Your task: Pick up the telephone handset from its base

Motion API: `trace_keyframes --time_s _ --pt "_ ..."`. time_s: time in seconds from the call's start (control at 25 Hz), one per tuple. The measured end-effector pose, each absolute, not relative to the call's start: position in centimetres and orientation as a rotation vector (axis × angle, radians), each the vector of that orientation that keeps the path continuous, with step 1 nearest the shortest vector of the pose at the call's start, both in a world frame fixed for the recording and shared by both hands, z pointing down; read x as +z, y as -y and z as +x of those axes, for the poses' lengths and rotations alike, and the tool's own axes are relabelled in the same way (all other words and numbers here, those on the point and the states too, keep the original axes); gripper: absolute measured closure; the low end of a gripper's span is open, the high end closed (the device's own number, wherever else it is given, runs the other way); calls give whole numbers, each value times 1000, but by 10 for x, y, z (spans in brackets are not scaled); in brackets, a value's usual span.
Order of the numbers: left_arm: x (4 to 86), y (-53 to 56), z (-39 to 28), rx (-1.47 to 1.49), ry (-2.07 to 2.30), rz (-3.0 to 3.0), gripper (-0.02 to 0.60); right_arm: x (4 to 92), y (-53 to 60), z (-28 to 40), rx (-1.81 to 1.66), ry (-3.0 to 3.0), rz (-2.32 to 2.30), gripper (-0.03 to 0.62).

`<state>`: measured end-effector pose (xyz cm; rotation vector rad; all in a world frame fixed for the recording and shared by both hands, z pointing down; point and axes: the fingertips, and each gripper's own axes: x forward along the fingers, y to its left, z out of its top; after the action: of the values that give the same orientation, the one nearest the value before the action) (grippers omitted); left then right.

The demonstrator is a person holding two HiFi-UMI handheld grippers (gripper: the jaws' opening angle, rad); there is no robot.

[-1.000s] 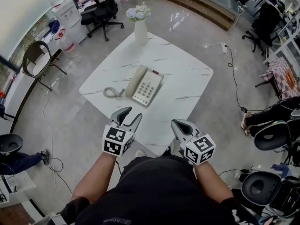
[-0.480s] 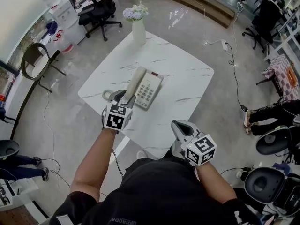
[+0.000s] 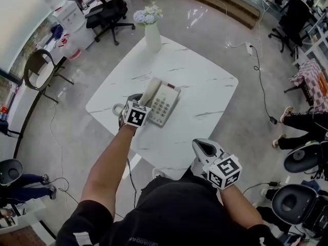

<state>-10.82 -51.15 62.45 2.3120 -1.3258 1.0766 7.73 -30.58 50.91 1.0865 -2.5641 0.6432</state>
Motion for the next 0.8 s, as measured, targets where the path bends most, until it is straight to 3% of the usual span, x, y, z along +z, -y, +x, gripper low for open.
trace_keyframes --time_s 0.8 --pt "673 551 -101 1104 1228 2153 360 538 311 114 762 2472 1153 592"
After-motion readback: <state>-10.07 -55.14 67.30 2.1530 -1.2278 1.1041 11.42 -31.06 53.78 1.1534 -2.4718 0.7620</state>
